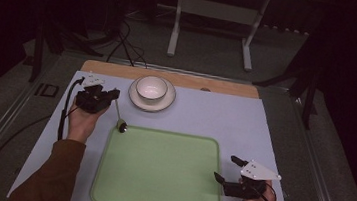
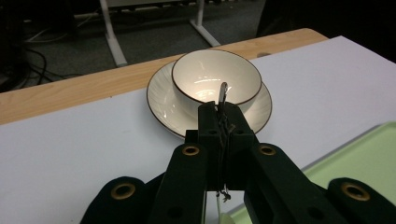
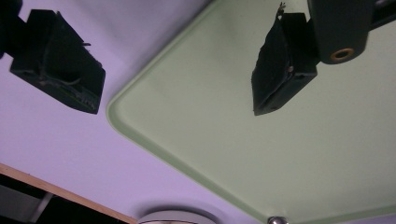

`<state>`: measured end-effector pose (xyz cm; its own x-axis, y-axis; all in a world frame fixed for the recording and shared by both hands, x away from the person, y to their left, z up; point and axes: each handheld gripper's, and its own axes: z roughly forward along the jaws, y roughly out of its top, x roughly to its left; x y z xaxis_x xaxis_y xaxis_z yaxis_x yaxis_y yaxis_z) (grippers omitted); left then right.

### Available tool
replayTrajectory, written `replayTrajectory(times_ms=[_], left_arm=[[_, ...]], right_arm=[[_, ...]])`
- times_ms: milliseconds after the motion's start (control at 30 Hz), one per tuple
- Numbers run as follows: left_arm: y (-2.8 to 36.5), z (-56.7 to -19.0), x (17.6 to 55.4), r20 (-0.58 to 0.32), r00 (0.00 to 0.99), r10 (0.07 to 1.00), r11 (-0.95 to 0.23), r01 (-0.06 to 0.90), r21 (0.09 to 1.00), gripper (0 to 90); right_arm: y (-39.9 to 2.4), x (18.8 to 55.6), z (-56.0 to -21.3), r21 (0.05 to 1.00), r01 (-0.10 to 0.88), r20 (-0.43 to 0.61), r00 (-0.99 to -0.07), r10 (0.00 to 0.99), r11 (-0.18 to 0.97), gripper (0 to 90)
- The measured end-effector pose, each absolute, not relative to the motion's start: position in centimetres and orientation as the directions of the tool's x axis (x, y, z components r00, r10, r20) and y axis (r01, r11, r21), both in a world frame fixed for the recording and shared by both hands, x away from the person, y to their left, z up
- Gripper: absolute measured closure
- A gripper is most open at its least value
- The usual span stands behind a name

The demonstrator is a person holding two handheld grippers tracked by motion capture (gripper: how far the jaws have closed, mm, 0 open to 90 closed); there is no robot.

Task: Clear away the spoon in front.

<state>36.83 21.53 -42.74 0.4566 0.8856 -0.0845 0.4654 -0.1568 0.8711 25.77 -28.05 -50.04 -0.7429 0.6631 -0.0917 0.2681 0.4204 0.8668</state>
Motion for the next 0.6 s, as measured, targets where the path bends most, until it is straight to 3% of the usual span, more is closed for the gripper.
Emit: replayTrajectory(times_ms=[600], left_arm=[[21.5, -41.8, 35.1, -0.094, 0.494, 0.865, -0.175, 0.472, 0.864, 88.5]], right_arm=[[-28.1, 25.8, -50.0, 0.867, 0.267, -0.092, -0.743, 0.663, 0.42, 17.0]])
